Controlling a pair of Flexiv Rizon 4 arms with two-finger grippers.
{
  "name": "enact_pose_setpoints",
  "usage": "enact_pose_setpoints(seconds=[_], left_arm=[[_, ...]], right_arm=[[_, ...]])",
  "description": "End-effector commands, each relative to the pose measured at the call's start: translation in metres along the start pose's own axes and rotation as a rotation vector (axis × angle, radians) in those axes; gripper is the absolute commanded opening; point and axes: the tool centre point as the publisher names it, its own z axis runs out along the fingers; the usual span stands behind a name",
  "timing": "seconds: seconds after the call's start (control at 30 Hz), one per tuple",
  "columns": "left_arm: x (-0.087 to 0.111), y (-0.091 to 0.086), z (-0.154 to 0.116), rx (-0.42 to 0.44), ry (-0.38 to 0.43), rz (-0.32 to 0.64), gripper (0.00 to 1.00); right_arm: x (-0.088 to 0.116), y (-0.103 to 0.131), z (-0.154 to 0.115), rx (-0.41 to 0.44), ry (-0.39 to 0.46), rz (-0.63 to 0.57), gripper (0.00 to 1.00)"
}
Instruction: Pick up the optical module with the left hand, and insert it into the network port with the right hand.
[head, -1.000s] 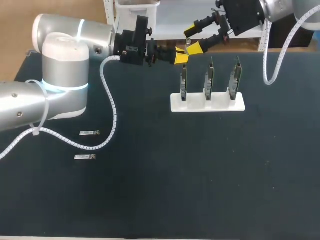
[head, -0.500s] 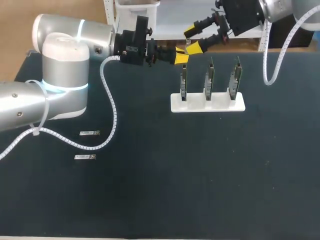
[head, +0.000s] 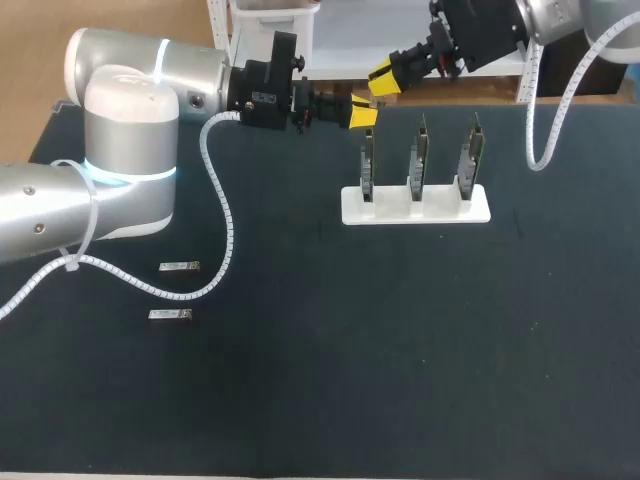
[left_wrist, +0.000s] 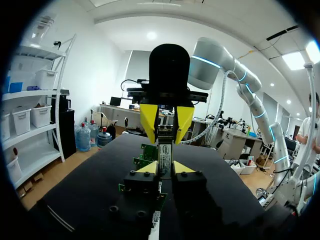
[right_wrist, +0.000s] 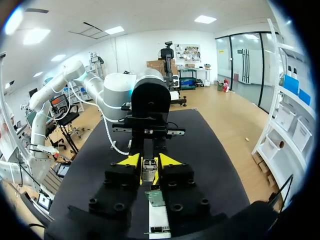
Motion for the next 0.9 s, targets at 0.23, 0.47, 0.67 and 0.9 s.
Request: enact_pose_setpoints(seconds=[0.23, 0.47, 0.67, 0.9], left_arm=[[0.0, 0.0, 0.0, -0.001, 0.0, 0.0, 0.0], [0.0, 0.0, 0.0, -0.001, 0.0, 0.0, 1.0], [0.001, 0.0, -0.003, -0.018, 0.022, -0.012, 1.0], [0.006, -0.001, -0.013, -0.043, 0.09, -0.001, 1.0]], right_arm=[[0.001, 0.003, -0.001, 0.021, 0.003, 0.003, 0.0], [0.002, 0.002, -0.004, 0.031, 0.002, 0.006, 0.0], [0.003, 0.001, -0.006, 0.04, 0.001, 0.008, 0.0], [0.003, 0.001, -0.008, 0.048, -0.001, 0.008, 0.0]])
